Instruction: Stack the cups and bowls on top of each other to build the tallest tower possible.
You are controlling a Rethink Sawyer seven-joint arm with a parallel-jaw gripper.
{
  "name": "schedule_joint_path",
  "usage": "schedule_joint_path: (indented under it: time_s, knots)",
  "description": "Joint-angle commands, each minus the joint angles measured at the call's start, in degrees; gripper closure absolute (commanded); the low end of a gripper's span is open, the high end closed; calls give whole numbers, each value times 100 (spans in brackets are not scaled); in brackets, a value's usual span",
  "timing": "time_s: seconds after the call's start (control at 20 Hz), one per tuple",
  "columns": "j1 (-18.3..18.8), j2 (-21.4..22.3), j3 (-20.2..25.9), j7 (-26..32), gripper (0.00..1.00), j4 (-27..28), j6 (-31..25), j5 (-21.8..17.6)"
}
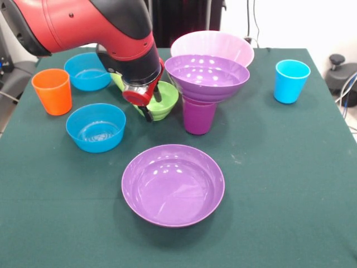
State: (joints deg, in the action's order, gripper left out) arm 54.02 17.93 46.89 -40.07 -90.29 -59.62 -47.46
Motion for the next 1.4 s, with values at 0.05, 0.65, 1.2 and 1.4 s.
schedule_joint_path:
  time_s: [0.05,0.65,1.2,1.4]
  knots:
    - [-248,20,-353,2039,0,11,-406,-720]
    - [-342,120,-445,1995,0,71,-470,-896]
    - [-313,185,-436,1931,0,77,-540,-921]
    - [-315,120,-414,1826,0,74,-461,-875]
